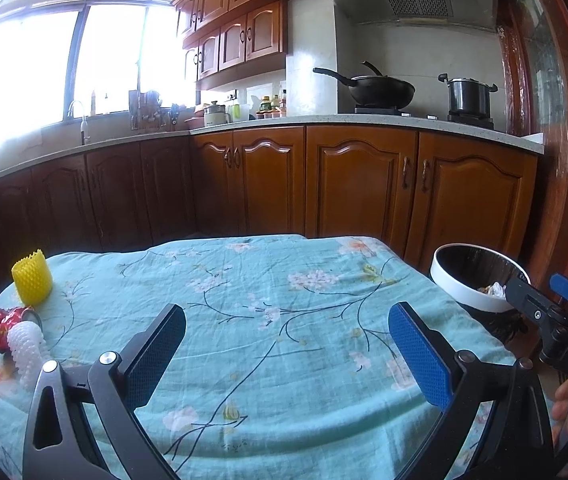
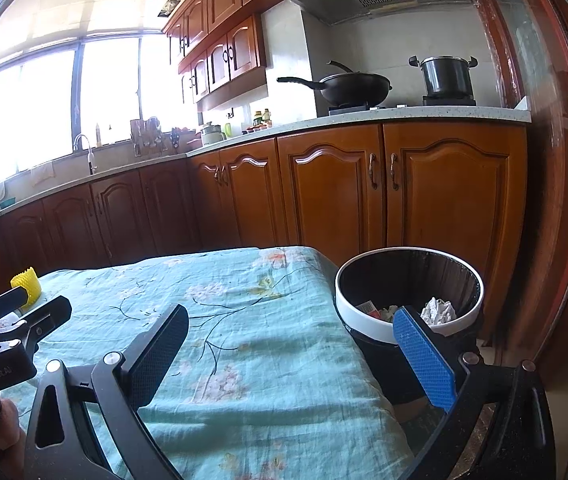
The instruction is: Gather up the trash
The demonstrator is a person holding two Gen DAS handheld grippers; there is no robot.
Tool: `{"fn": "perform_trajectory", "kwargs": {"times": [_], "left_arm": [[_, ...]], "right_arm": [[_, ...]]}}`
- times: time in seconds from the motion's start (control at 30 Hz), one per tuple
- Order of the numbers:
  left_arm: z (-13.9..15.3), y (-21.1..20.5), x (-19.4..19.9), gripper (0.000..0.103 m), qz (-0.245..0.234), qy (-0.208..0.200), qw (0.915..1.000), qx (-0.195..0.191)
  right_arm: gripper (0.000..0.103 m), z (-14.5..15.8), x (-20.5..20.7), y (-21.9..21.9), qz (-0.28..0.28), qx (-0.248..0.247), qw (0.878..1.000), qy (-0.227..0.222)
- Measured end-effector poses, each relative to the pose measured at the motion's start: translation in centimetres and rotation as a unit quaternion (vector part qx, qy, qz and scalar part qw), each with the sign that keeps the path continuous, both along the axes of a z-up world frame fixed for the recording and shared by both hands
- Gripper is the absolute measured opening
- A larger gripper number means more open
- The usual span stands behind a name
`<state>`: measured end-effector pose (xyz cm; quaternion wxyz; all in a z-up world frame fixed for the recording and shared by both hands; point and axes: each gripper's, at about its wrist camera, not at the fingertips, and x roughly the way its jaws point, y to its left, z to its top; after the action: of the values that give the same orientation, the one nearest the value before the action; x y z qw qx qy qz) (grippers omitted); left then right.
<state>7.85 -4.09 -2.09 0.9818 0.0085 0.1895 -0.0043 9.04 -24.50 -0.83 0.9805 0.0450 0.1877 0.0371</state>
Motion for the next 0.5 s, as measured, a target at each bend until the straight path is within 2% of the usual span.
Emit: {"fn": "perform_trajectory", "kwargs": {"times": [0.5], "left_arm": [[-0.28, 0.21, 0.0, 0.102, -0.003, -0.004, 1.0, 0.0]], "right_arm": [[0.103, 0.15, -0.21, 0.03, 0.0, 0.001, 1.0, 0.0]]}}
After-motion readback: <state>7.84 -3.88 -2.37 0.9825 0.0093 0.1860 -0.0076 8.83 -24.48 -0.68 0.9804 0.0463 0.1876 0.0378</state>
